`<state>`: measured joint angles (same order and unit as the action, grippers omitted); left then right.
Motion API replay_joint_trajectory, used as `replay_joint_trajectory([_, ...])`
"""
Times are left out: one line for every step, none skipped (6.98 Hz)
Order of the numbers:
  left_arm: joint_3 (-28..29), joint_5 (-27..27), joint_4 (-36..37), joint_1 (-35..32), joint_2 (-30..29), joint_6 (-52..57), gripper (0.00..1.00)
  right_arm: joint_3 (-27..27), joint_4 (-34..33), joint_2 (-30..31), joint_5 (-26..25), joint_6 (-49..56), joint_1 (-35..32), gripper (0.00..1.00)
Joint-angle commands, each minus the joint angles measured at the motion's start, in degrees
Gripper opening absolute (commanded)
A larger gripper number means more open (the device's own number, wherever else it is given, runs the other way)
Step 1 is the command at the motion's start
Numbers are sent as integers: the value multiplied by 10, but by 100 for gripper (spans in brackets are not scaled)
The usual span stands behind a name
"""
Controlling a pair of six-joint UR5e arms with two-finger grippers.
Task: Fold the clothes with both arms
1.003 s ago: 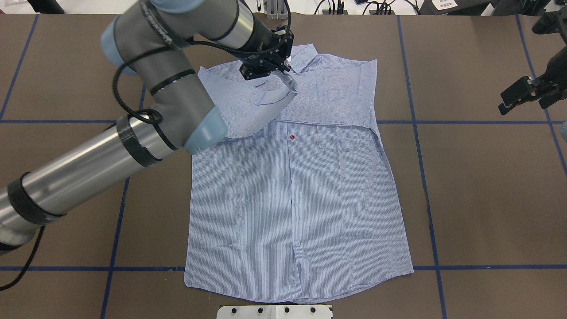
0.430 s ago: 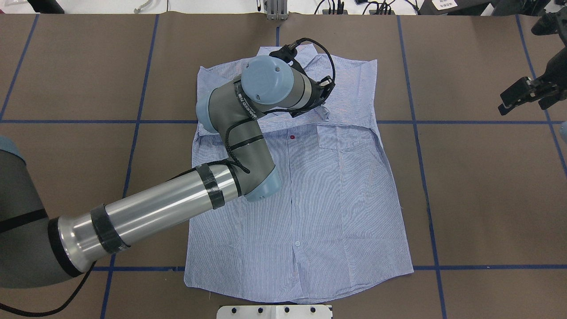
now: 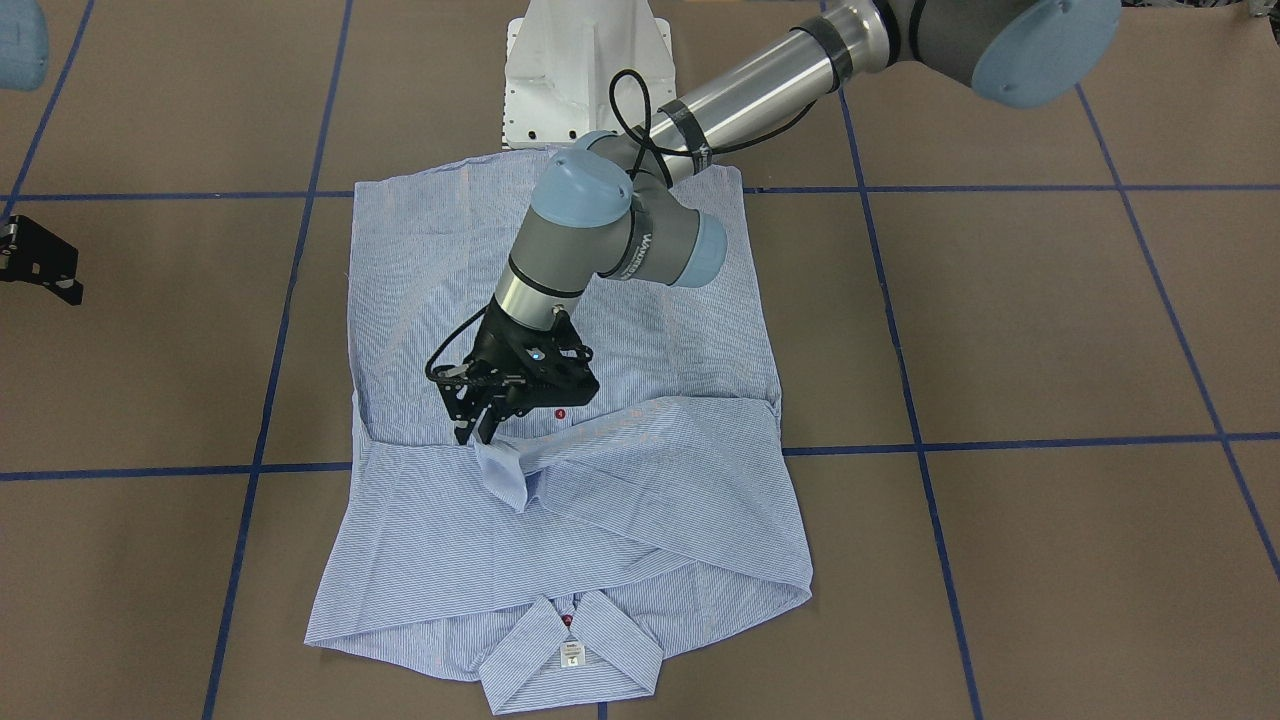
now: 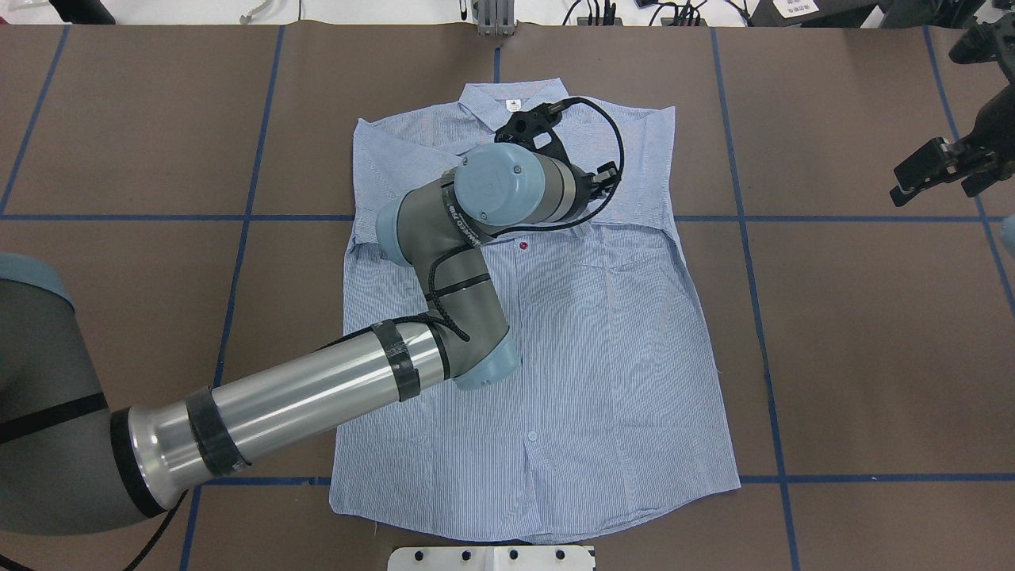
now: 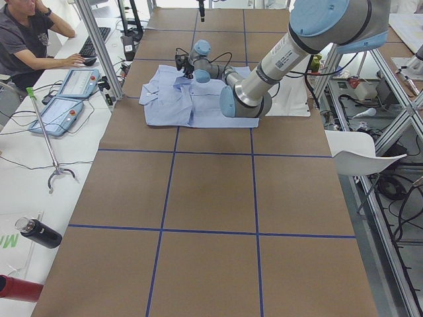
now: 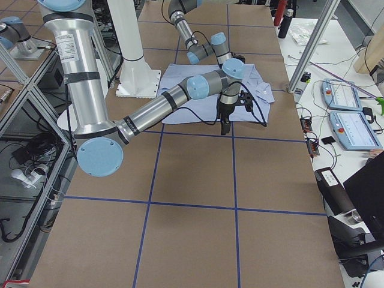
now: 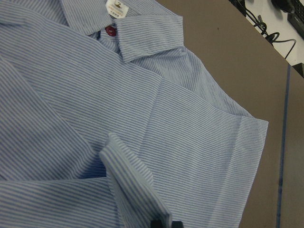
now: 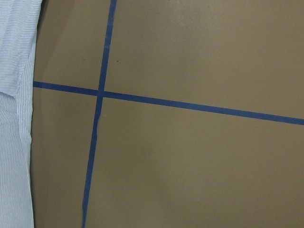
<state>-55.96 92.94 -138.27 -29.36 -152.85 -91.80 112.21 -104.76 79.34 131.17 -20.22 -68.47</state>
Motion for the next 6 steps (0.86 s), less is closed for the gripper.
replay_joint_trajectory([-63, -4, 11, 11, 15, 27, 100, -4, 2, -1, 8, 0, 0, 100])
replay_joint_trajectory([-73, 5, 18, 11, 22, 29, 100, -5, 3, -2, 8, 0, 0, 100])
replay_joint_trajectory([-90, 17, 27, 11, 21, 29, 100, -4, 3, -2, 8, -1, 0, 100])
replay_joint_trajectory([-89, 17, 29, 11, 24, 29, 100, -4, 3, -2, 8, -1, 1, 100])
replay_joint_trajectory([-84, 12, 29, 11, 24, 35, 100, -4, 3, -2, 8, -3, 1, 100])
replay_joint_trajectory([-62, 4, 30, 8, 26, 36, 100, -4, 25, -2, 7, -6, 1, 100])
